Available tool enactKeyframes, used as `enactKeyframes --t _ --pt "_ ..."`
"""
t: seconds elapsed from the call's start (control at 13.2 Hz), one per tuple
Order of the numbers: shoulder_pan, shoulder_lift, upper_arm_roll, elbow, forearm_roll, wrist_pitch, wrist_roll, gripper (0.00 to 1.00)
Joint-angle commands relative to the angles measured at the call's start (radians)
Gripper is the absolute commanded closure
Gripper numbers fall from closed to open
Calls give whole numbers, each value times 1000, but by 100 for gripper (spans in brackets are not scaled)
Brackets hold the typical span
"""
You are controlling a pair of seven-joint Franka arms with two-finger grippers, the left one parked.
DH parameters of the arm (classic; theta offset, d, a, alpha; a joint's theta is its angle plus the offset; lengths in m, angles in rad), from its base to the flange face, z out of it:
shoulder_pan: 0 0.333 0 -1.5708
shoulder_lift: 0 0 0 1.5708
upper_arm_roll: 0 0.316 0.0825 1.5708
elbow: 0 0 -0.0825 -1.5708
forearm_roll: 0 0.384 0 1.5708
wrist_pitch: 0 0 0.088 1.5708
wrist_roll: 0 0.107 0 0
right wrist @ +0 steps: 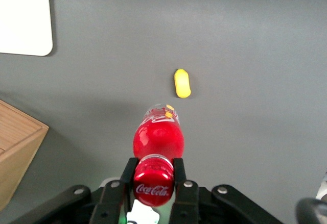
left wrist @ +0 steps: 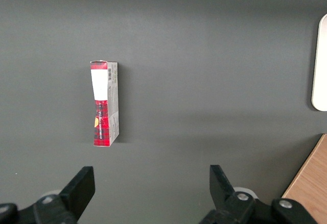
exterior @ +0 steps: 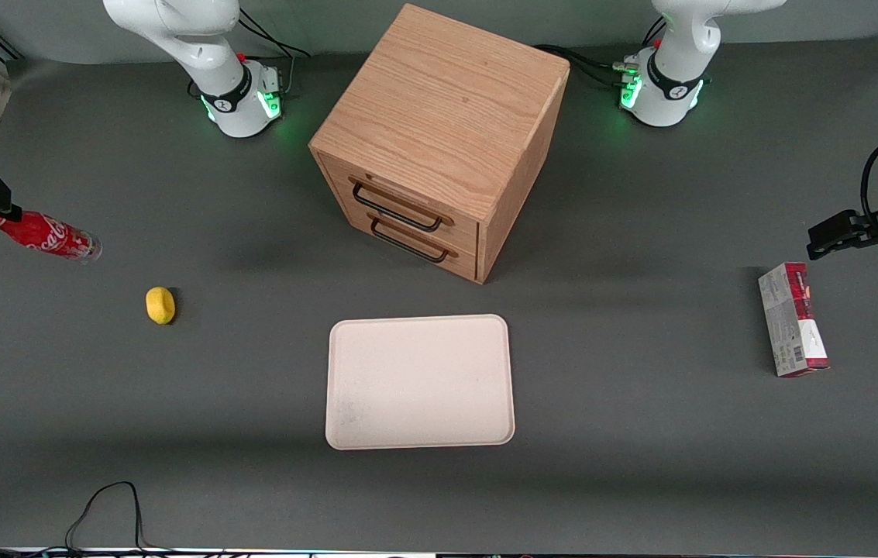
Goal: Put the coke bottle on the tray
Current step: 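Close the right gripper on the bottle and lift it, then carry the held bottle over to the white tray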
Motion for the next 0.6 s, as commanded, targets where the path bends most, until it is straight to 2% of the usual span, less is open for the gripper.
enactKeyframes --t 0.0,0.15,0.3,0.38,0.53 --pt "5 46 51 70 15 -40 82 100" --pt "5 130 137 133 14 -38 197 100" --pt "43 297 241 290 -9 -47 370 100" --pt "84 386 252 381 -23 -47 456 100" --pt "230 590 241 568 -47 -8 650 100"
